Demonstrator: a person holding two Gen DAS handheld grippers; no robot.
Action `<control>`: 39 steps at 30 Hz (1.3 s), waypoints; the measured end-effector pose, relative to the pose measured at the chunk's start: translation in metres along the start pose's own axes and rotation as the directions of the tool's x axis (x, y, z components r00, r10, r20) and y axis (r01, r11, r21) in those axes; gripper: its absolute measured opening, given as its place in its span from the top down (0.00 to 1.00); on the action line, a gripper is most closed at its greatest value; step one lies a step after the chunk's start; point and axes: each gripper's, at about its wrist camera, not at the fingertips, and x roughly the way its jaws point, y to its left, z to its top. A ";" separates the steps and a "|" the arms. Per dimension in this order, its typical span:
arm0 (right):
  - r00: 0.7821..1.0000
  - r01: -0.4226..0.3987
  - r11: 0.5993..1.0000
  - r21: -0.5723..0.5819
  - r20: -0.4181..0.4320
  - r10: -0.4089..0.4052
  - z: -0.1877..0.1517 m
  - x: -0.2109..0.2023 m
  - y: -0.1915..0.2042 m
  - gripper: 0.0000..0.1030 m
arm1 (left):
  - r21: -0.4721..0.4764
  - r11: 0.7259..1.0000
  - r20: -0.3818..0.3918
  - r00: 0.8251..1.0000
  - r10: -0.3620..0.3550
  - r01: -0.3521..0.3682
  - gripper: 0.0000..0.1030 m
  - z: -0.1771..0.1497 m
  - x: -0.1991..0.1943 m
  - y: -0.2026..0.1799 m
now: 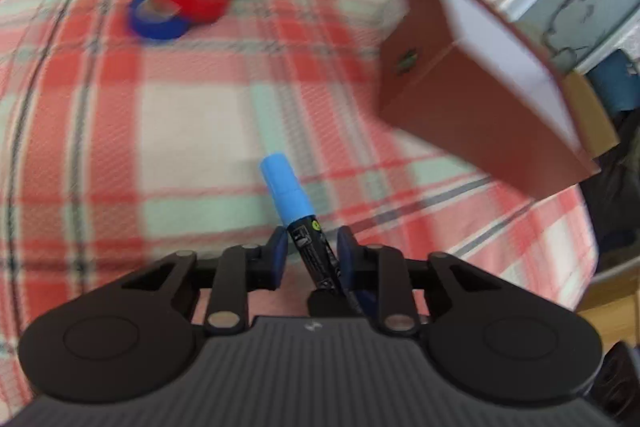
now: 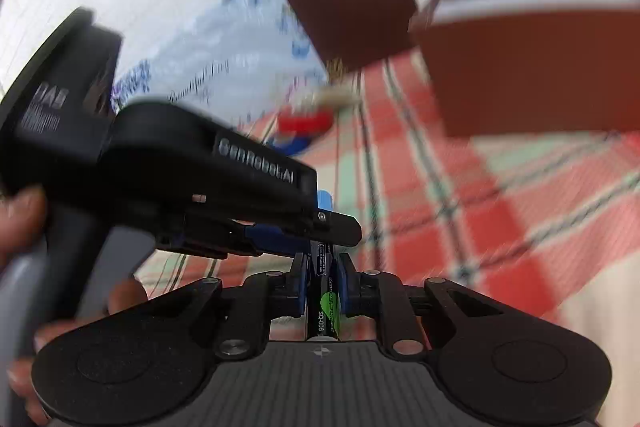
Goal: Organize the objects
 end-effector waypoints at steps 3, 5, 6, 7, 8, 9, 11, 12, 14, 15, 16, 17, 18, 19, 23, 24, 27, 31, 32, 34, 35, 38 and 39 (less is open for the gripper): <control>0.988 0.051 0.997 -0.050 0.149 -0.043 0.031 -0.015 -0.008 0.85 | 0.116 0.993 0.073 0.997 -0.040 0.031 0.76 0.027 -0.014 -0.047; 0.967 0.097 0.993 -0.060 0.241 -0.080 0.055 -0.020 -0.016 0.85 | 0.184 0.981 0.116 0.990 -0.076 0.053 0.76 0.050 -0.019 -0.077; 0.956 0.118 0.992 -0.055 0.278 -0.098 0.067 -0.019 -0.023 0.85 | 0.213 0.975 0.133 0.987 -0.093 0.063 0.76 0.061 -0.019 -0.091; 0.946 0.131 0.990 -0.042 0.304 -0.113 0.080 -0.017 -0.030 0.85 | 0.238 0.969 0.146 0.984 -0.105 0.068 0.76 0.072 -0.017 -0.104; 0.937 0.141 0.990 -0.026 0.325 -0.125 0.091 -0.014 -0.038 0.85 | 0.261 0.963 0.159 0.981 -0.113 0.068 0.76 0.082 -0.014 -0.116; 0.930 0.154 0.988 -0.015 0.341 -0.139 0.101 -0.010 -0.046 0.85 | 0.282 0.957 0.172 0.978 -0.120 0.068 0.76 0.090 -0.009 -0.127; 0.921 0.186 0.982 0.000 0.347 -0.175 0.117 0.002 -0.061 0.85 | 0.298 0.951 0.175 0.975 -0.136 0.079 0.76 0.106 0.006 -0.141; 0.921 0.196 0.981 0.011 0.340 -0.188 0.123 0.009 -0.070 0.85 | 0.298 0.951 0.173 0.976 -0.135 0.079 0.76 0.112 0.016 -0.146; 0.918 0.235 0.972 0.023 0.325 -0.229 0.131 0.025 -0.084 0.85 | 0.298 0.951 0.159 0.978 -0.135 0.083 0.76 0.124 0.037 -0.152; 0.911 0.271 0.963 0.016 0.319 -0.261 0.132 0.033 -0.089 0.85 | 0.296 0.951 0.152 0.979 -0.135 0.085 0.76 0.127 0.046 -0.155; 0.903 0.315 0.949 0.002 0.307 -0.300 0.133 0.042 -0.094 0.83 | 0.294 0.952 0.149 0.980 -0.128 0.080 0.71 0.130 0.056 -0.156; 0.893 0.363 0.932 -0.007 0.289 -0.346 0.133 0.050 -0.098 0.79 | 0.295 0.954 0.145 0.983 -0.110 0.063 0.65 0.131 0.067 -0.158; 0.885 0.389 0.921 0.003 0.277 -0.375 0.132 0.053 -0.103 0.77 | 0.291 0.956 0.148 0.986 -0.079 0.033 0.57 0.132 0.070 -0.158; 0.886 0.379 0.925 0.023 0.280 -0.370 0.128 0.049 -0.110 0.76 | 0.283 0.959 0.151 0.987 -0.053 0.008 0.58 0.132 0.075 -0.156; 0.851 0.389 0.920 0.050 0.363 -0.380 0.108 0.024 -0.103 0.76 | 0.298 0.954 0.179 0.980 -0.083 0.027 0.58 0.119 0.058 -0.139; 0.834 0.404 0.914 0.046 0.391 -0.389 0.101 0.017 -0.097 0.76 | 0.313 0.950 0.206 0.974 -0.092 0.023 0.58 0.113 0.049 -0.135; 0.802 0.429 0.903 0.028 0.449 -0.395 0.079 0.000 -0.073 0.75 | 0.345 0.938 0.286 0.949 -0.130 0.025 0.57 0.094 0.016 -0.119; 0.837 0.399 0.914 -0.081 0.439 -0.326 0.046 -0.014 -0.034 0.71 | 0.309 0.951 0.356 0.924 -0.139 0.024 0.57 0.067 -0.020 -0.083; 0.865 0.369 0.923 -0.108 0.404 -0.299 0.039 -0.014 -0.021 0.70 | 0.292 0.956 0.366 0.924 -0.114 0.002 0.56 0.059 -0.025 -0.070; 0.919 0.306 0.941 -0.147 0.304 -0.252 0.028 0.002 -0.009 0.70 | 0.251 0.966 0.362 0.931 -0.043 -0.053 0.52 0.042 -0.028 -0.040; 0.944 0.272 0.948 -0.168 0.237 -0.229 0.020 0.013 -0.003 0.70 | 0.227 0.970 0.345 0.938 0.006 -0.090 0.52 0.034 -0.025 -0.021; 0.983 0.182 0.959 -0.219 0.062 -0.173 0.010 0.047 0.013 0.70 | 0.148 0.955 0.293 0.934 0.205 -0.256 0.52 0.011 -0.011 0.038; 0.987 0.158 0.957 -0.242 0.026 -0.156 0.008 0.057 0.021 0.70 | 0.125 0.945 0.286 0.923 0.257 -0.302 0.52 0.006 -0.010 0.057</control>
